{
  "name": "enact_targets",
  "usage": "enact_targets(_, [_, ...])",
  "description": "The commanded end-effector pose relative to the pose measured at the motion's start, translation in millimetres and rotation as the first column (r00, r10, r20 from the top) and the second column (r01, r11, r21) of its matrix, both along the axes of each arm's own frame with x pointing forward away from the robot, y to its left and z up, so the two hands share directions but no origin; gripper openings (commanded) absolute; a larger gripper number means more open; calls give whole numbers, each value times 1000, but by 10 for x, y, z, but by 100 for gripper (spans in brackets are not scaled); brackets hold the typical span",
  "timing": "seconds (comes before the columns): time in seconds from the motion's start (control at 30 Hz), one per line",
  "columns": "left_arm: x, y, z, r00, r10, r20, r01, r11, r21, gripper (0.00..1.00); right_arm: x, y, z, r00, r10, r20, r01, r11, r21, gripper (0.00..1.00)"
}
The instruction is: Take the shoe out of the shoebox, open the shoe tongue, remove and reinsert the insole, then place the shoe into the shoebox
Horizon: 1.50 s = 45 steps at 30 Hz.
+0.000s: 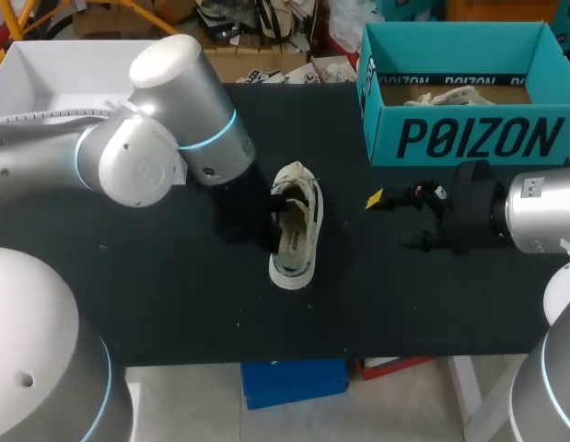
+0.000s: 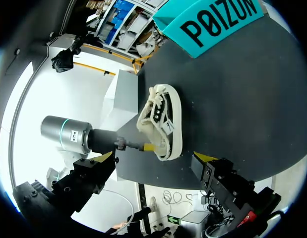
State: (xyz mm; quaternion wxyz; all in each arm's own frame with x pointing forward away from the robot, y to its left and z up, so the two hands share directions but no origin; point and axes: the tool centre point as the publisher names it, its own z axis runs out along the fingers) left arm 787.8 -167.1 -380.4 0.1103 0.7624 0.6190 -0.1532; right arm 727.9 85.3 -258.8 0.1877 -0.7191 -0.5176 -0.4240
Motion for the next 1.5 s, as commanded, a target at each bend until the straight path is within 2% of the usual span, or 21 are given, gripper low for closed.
enact_targets(0.03, [8, 22, 12, 1000, 1, 10, -1, 999, 52, 0, 3, 3, -2, 1000, 0, 0, 0, 1000, 1, 100])
enact_targets(0.3, [52, -4, -56, 1000, 8, 9, -8, 998, 56, 0, 3, 3, -2, 1000, 0, 0, 0, 1000, 1, 100])
enact_targets(0.53, [32, -71, 49, 1000, -4, 5, 3, 1000, 27, 0, 3, 3, -2, 1000, 0, 0, 0, 1000, 1, 100])
enact_targets(0.83, [-3, -110, 41, 1000, -17, 0, 17, 1000, 27, 0, 3, 3, -2, 1000, 0, 0, 0, 1000, 1, 100])
enact_targets(1.07, [-31, -50, 158, 1000, -15, -23, 15, 1000, 0, 0, 3, 3, -2, 1000, 0, 0, 0, 1000, 1, 100])
enact_targets(1.5, [36, -104, 29, 1000, -1, 16, 1, 1000, 11, 0, 3, 3, -2, 1000, 0, 0, 0, 1000, 1, 100])
